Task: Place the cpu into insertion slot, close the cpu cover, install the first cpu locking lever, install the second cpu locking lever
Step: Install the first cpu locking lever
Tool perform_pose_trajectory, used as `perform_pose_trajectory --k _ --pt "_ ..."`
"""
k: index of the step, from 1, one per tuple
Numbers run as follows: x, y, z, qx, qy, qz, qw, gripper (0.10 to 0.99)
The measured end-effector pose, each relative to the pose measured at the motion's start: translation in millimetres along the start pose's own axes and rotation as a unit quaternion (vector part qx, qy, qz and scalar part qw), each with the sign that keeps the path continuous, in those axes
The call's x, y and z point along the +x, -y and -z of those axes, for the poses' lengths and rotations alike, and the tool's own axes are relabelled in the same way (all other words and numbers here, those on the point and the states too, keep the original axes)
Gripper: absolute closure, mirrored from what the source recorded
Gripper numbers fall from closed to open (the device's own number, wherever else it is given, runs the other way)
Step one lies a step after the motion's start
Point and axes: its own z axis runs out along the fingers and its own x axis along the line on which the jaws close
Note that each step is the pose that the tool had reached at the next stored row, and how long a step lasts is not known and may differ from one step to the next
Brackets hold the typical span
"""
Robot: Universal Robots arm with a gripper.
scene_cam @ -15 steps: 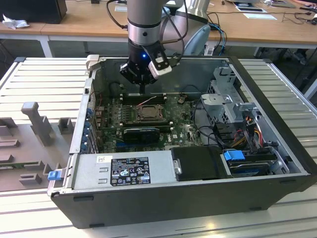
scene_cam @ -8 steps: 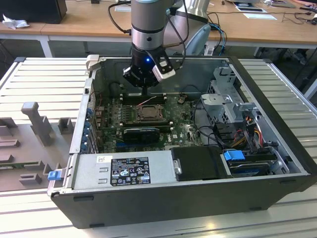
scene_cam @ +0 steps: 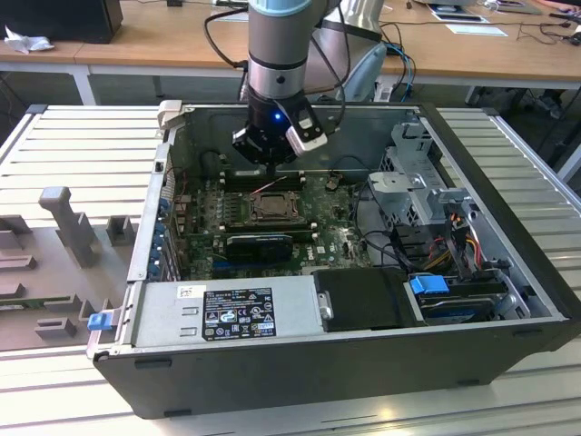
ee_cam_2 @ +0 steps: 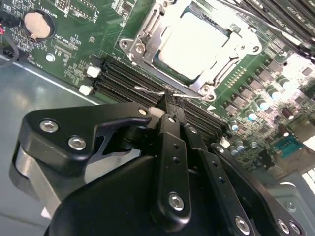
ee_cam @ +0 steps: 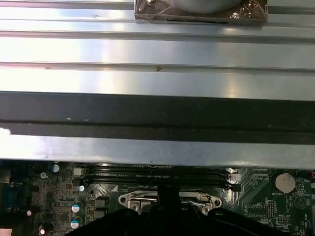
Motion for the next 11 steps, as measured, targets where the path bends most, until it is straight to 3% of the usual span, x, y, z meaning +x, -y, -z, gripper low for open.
perform_pose_trajectory --k 11 --pt "-10.2 -3.7 -6.2 0.0 -0.0001 0.001 1.0 0.98"
